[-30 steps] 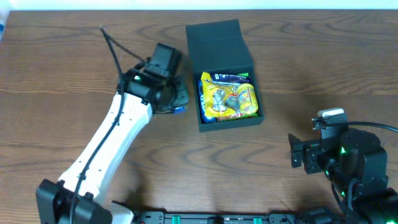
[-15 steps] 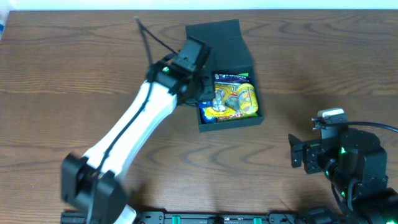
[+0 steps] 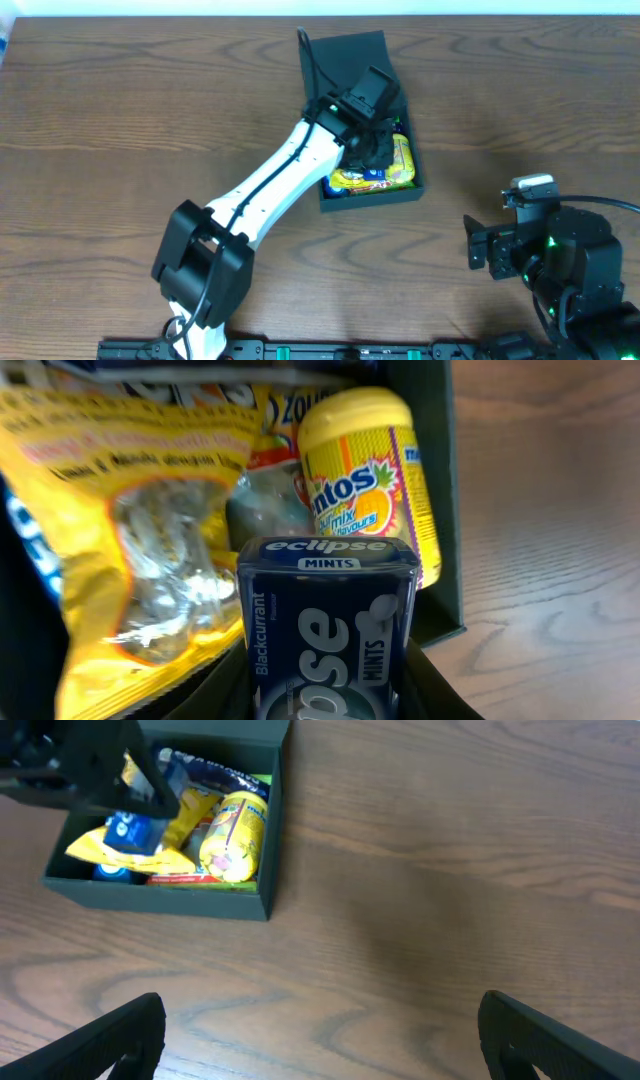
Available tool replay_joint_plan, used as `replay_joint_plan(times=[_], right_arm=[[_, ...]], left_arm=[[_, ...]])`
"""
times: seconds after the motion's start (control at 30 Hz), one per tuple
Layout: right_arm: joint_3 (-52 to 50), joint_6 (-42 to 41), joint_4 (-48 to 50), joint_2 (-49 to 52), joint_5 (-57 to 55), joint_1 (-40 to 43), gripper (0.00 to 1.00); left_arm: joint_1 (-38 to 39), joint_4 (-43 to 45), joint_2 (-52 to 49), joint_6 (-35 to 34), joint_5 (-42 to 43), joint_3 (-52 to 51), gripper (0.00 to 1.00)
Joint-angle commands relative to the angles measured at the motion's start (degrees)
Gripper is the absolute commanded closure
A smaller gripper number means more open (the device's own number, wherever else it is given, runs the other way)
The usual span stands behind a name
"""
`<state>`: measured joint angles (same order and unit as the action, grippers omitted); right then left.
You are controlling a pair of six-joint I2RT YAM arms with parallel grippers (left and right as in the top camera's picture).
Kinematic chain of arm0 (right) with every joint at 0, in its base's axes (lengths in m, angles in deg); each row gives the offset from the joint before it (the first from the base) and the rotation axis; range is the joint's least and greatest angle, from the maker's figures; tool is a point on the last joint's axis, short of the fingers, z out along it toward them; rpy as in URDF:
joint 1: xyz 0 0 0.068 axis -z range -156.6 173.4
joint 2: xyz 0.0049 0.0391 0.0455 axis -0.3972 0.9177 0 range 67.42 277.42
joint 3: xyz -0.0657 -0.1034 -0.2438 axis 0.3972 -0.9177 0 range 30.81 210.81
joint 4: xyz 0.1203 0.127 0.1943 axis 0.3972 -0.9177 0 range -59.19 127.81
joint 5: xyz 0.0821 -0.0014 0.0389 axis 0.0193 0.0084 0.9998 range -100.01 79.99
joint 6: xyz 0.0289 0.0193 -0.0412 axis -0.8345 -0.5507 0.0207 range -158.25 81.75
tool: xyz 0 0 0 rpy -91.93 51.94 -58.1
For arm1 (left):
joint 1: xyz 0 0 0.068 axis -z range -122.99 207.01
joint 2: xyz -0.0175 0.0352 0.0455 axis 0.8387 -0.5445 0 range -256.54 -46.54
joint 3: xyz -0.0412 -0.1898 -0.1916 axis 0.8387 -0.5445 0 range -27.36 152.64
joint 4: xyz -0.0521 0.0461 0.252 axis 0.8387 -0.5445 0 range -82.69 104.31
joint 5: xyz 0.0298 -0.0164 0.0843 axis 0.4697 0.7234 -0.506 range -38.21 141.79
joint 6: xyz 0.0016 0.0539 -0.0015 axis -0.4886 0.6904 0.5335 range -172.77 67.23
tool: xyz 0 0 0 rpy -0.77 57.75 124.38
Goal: Pack container
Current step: 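Lift the Eclipse tin and carry it into the black box, then lower the Eclipse tin beside the Mentos tin and release it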
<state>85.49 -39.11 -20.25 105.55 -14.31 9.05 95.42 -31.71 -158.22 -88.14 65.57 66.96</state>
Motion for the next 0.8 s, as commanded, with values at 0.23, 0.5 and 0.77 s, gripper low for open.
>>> replay_joint_plan(times=[0.23, 0.5, 0.77], right_arm=[[-0.04, -0.81, -0.04, -0.09, 0.2, 0.39, 0.01], [-0.04, -0.79, -0.04, -0.09, 0.22, 0.39, 0.01], [-0.04, -0.81, -0.04, -0.09, 0.22, 0.39, 0.01]], left_arm=[[0.28, 0.22, -4.87, -2.14, -1.99, 1.25, 0.94], [0.28, 1.6, -5.22, -2.36, -3.5, 1.25, 0.93], [0.28, 1.92, -5.22, -2.36, -4.13, 1.25, 0.82]])
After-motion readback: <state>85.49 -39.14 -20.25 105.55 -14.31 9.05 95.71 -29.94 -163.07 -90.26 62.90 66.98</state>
